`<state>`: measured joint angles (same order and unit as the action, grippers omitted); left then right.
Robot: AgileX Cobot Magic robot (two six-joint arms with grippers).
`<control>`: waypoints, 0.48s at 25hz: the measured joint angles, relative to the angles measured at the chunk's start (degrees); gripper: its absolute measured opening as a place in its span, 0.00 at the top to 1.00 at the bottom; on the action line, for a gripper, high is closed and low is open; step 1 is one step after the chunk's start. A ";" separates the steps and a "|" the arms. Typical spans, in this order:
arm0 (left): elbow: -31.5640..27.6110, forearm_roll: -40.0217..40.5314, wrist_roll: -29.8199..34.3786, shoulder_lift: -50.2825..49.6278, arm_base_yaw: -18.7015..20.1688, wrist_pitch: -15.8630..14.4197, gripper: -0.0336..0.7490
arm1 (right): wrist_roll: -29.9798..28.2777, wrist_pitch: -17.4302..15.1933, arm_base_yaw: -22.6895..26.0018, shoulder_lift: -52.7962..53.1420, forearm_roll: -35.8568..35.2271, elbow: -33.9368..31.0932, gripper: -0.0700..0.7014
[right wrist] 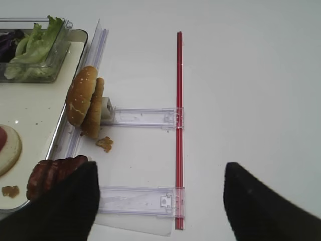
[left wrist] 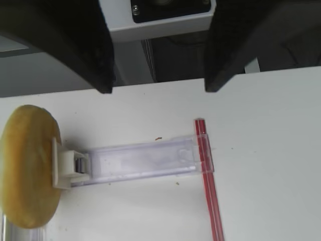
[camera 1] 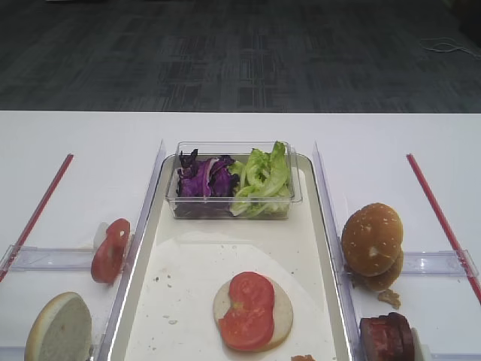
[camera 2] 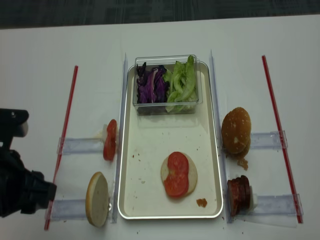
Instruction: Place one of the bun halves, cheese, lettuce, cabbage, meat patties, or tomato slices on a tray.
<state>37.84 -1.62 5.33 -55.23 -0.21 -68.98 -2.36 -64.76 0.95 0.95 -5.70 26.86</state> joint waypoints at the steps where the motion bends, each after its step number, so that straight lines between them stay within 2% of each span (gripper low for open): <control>1: -0.76 0.00 -0.24 1.54 0.00 0.03 0.48 | 0.00 0.00 0.00 0.00 0.00 0.00 0.22; 12: -6.89 0.00 -1.17 17.40 0.00 0.13 0.48 | 0.00 0.00 0.00 0.00 0.00 0.00 0.22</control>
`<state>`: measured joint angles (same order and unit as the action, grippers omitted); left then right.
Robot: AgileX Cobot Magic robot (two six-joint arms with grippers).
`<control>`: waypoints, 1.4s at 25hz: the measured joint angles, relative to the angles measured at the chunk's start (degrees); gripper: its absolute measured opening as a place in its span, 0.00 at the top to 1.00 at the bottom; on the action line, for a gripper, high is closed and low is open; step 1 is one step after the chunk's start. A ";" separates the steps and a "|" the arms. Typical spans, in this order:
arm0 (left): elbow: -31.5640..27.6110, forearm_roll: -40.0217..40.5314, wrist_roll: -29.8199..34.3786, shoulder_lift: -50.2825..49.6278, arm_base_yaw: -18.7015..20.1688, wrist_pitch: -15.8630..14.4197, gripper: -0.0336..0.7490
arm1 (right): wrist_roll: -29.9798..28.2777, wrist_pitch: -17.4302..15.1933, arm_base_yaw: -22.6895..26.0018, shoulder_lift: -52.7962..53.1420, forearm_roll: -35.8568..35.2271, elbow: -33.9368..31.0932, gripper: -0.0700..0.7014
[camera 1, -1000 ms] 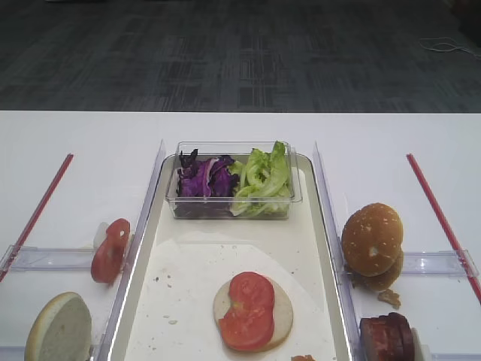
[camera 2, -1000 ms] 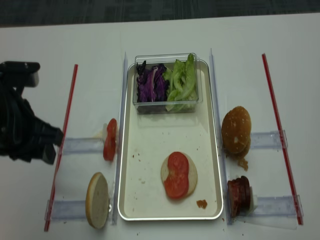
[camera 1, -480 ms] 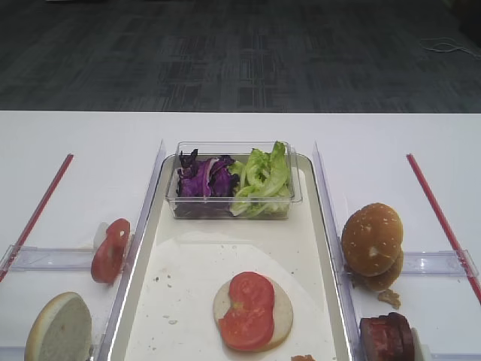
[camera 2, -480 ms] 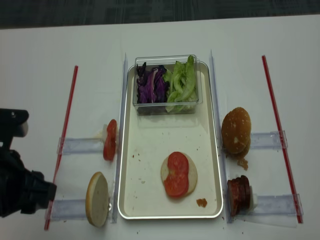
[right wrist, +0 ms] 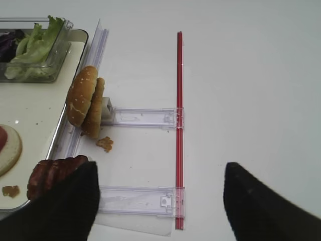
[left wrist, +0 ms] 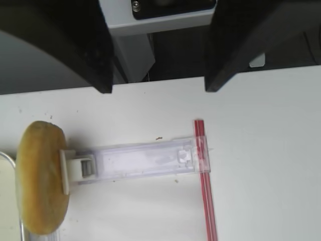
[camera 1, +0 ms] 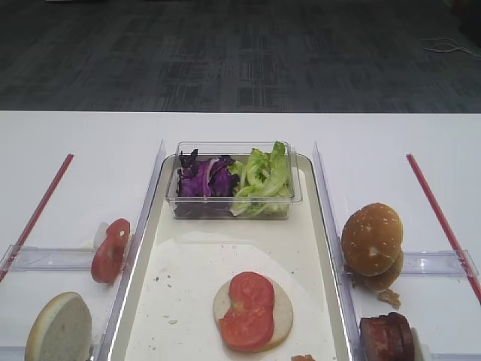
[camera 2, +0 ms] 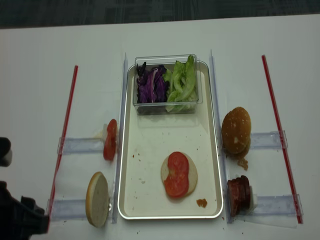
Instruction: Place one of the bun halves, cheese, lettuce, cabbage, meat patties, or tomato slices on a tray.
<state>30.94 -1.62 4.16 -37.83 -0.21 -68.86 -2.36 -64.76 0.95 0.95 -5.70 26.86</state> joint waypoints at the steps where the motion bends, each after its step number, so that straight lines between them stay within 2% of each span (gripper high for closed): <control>1: -0.95 0.00 -0.32 1.17 0.00 0.14 0.48 | 0.00 0.00 0.00 0.00 0.00 0.00 0.22; 5: -2.26 0.00 -0.98 5.85 0.00 1.50 0.48 | 0.00 0.00 0.00 0.00 0.00 0.00 0.22; 13: -2.78 0.00 -1.24 11.63 0.00 2.26 0.48 | 0.00 0.00 0.00 0.00 -0.10 0.00 0.22; 26: -2.90 0.00 -1.24 18.15 0.00 2.26 0.48 | 0.00 0.00 0.00 0.00 -0.10 0.00 0.22; 35: -2.90 0.00 -1.24 28.12 0.00 2.15 0.48 | 0.00 0.00 0.00 0.00 -0.10 0.00 0.22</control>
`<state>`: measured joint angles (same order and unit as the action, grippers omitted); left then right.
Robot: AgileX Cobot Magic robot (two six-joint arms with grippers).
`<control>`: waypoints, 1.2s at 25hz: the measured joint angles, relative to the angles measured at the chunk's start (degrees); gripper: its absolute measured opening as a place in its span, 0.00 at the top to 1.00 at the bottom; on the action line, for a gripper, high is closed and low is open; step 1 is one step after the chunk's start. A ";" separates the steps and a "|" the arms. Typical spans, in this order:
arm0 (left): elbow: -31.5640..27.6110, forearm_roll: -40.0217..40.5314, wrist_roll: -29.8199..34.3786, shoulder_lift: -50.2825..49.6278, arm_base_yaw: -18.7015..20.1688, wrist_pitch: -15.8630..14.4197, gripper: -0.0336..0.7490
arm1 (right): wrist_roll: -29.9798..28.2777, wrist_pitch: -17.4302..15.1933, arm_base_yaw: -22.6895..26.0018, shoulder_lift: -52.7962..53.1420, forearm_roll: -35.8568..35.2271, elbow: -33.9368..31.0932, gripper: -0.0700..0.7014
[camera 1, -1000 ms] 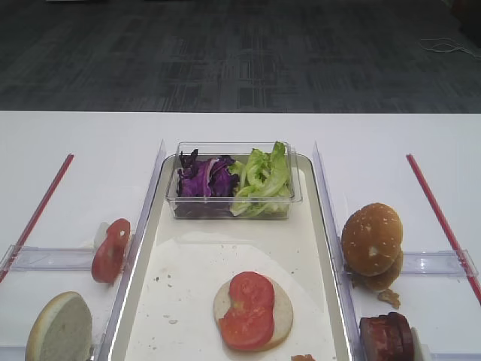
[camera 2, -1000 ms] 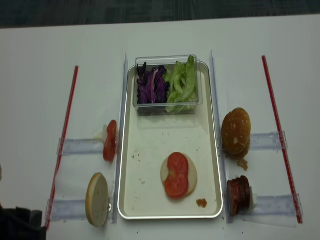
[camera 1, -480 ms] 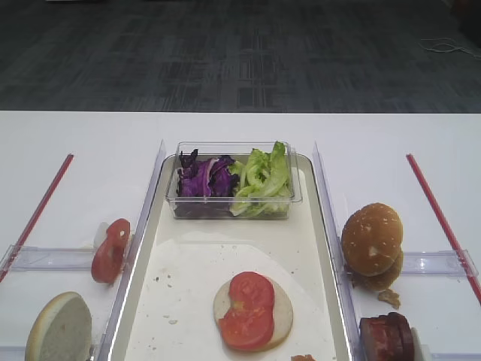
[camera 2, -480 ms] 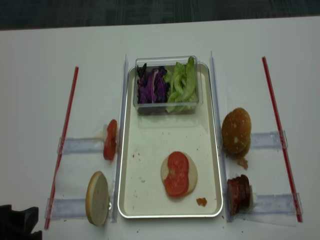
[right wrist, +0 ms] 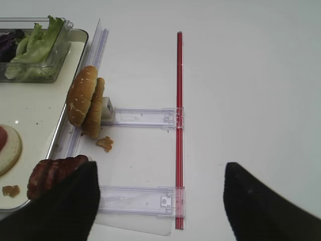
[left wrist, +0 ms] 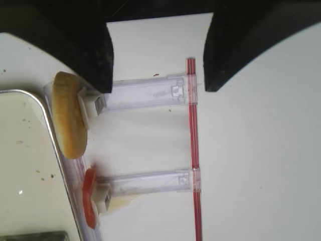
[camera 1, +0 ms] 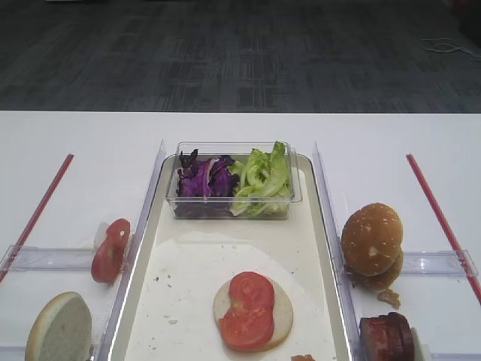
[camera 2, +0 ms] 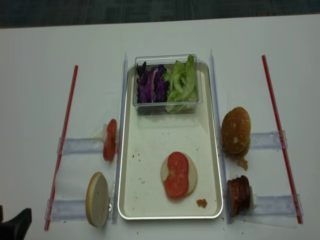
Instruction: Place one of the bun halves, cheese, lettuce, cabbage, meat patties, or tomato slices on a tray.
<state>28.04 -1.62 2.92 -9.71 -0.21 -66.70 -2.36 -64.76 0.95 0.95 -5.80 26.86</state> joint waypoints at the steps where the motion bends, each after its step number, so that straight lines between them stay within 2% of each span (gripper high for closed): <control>1: 0.00 0.00 0.00 1.39 0.00 -0.11 0.48 | 0.00 0.00 0.00 0.00 0.00 0.00 0.22; 9: 0.00 0.00 0.00 10.13 0.00 -0.57 0.48 | 0.00 0.00 0.00 0.00 0.00 0.00 0.22; 15: 0.00 0.00 -0.41 10.54 0.00 -0.78 0.48 | 0.00 0.00 0.00 0.00 0.00 0.00 0.22; 21: 0.00 2.68 -5.13 10.64 0.00 -0.78 0.48 | 0.00 0.00 0.00 0.00 0.00 0.00 0.22; 30: 0.00 2.91 -5.59 10.64 0.00 -0.78 0.48 | 0.00 0.00 0.00 0.00 0.00 0.00 0.22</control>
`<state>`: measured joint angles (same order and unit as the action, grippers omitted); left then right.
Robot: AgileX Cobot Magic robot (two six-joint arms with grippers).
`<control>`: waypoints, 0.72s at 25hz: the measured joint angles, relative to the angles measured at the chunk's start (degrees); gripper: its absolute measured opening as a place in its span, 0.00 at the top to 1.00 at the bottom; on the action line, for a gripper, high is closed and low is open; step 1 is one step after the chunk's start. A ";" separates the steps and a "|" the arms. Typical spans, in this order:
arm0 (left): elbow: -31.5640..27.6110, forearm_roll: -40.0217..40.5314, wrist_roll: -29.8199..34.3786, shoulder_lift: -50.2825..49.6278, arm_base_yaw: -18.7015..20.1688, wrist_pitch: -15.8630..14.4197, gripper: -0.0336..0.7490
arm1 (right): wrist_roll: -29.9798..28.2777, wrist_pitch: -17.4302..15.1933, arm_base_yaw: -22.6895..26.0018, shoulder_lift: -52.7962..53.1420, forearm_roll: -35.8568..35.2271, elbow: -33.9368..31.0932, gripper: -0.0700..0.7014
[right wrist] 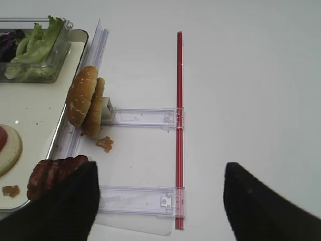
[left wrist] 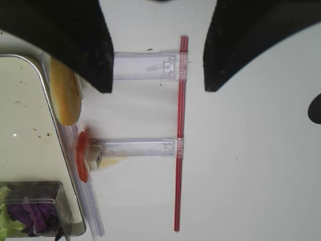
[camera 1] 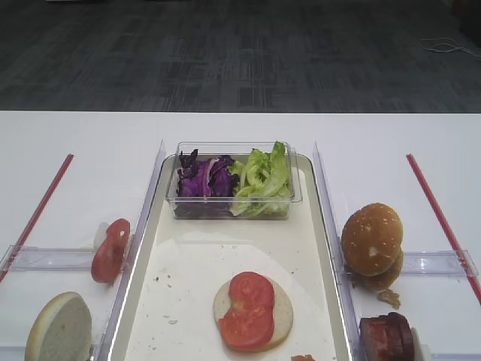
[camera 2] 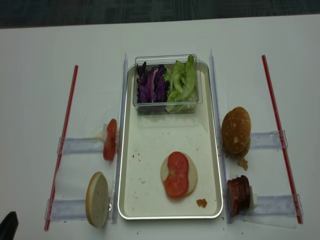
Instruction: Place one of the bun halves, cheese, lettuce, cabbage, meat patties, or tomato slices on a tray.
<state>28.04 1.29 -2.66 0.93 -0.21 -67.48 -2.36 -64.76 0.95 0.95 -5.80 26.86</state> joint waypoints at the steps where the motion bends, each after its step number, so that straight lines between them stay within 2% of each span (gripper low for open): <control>1: 0.00 0.00 0.00 0.00 0.00 0.00 0.48 | 0.00 0.00 0.00 0.00 0.00 0.00 0.22; 18: 0.00 0.00 -0.18 0.00 0.00 0.00 0.48 | 0.00 0.00 0.00 0.00 0.00 0.00 0.22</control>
<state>28.04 1.29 -2.85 0.93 -0.21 -67.48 -2.36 -64.76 0.95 0.95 -5.80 26.86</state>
